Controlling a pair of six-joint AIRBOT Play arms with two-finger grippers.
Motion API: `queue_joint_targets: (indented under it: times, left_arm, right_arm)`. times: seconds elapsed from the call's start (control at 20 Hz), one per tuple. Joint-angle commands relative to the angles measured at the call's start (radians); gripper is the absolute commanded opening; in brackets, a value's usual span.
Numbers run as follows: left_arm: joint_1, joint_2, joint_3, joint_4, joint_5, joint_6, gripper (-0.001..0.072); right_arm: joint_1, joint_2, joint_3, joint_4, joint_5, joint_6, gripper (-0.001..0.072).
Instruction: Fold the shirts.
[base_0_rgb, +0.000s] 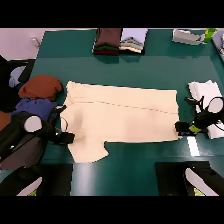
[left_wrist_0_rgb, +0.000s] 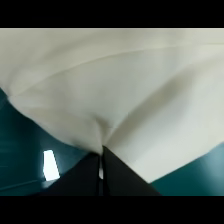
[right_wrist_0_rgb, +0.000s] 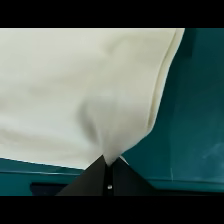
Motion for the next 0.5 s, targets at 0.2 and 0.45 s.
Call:
queue_joint_targets:
  times: [0.2, 0.45]
  left_arm:
    - [0.002, 0.127, 0.121, 0.032, -0.106, 0.029, 0.0023]
    - [0.006, 0.01, 0.259, 0.195, 0.068, 0.078, 0.0023]
  right_arm:
    - [-0.071, 0.185, 0.032, -0.101, 0.119, -0.006, 0.0014]
    - [-0.089, 0.009, 0.188, -0.092, 0.042, -0.023, 0.0014]
